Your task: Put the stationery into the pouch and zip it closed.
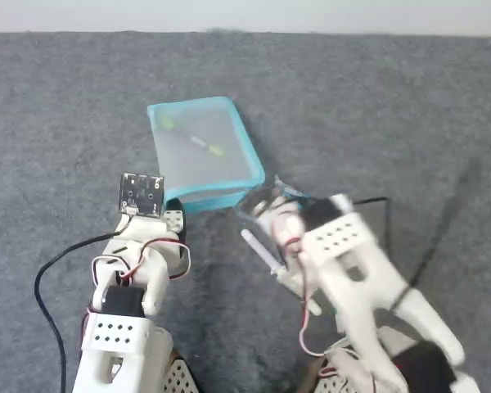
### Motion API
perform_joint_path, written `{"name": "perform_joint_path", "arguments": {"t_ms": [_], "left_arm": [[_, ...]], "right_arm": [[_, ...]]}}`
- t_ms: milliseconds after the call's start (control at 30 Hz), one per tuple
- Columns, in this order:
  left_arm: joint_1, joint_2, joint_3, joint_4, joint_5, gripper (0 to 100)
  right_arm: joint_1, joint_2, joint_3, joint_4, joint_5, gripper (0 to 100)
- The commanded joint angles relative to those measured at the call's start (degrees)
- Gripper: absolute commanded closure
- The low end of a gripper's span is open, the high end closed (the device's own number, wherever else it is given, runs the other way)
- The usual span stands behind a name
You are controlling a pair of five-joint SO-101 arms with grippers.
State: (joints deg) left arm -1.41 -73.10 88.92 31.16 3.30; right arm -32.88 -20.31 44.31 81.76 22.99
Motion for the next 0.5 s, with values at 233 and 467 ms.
{"name": "perform_joint_path", "arguments": {"t_ms": [233,467], "left_arm": [[0.1,-1.0,-0.1,-1.5,0.3,99],[0.2,-1.0,-0.1,-1.5,0.3,99]], "right_arm": [[-3.5,11.5,0.4,-10.2,-5.3,72.2],[-4.1,11.3,0.4,-10.9,-6.8,78.2]]}}
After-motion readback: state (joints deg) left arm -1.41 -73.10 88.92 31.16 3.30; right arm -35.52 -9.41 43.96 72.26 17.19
